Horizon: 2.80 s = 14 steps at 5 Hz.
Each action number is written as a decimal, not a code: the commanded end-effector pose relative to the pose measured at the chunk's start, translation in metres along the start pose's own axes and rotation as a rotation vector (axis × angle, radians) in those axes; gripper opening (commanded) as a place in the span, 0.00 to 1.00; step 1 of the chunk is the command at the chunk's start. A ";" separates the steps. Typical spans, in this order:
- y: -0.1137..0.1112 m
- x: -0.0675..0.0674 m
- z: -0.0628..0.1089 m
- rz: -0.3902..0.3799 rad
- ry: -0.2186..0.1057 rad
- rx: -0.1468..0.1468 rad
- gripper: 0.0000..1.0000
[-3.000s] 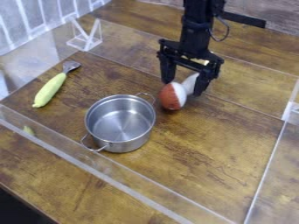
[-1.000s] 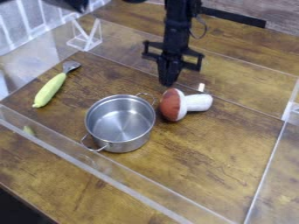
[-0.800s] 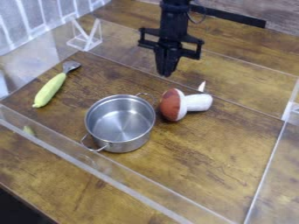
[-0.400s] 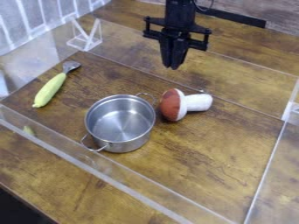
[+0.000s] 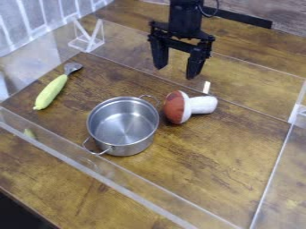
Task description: Put the mushroom in the silver pot
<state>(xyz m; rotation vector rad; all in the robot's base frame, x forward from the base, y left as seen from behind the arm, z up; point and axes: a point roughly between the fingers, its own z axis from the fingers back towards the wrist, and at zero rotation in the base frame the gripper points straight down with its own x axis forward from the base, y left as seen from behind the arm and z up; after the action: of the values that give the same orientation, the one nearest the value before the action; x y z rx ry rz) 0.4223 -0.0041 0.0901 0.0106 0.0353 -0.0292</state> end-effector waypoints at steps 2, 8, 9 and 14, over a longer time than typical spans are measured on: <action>-0.024 0.003 -0.021 -0.076 -0.012 -0.001 1.00; -0.031 -0.021 0.015 -0.164 -0.037 0.009 0.00; -0.031 -0.033 0.045 -0.123 -0.075 0.011 0.00; 0.000 -0.117 0.067 0.159 -0.107 0.037 0.00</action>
<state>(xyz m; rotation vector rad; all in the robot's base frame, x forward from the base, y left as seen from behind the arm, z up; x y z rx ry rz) 0.3110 -0.0070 0.1362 0.0500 0.0054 0.1075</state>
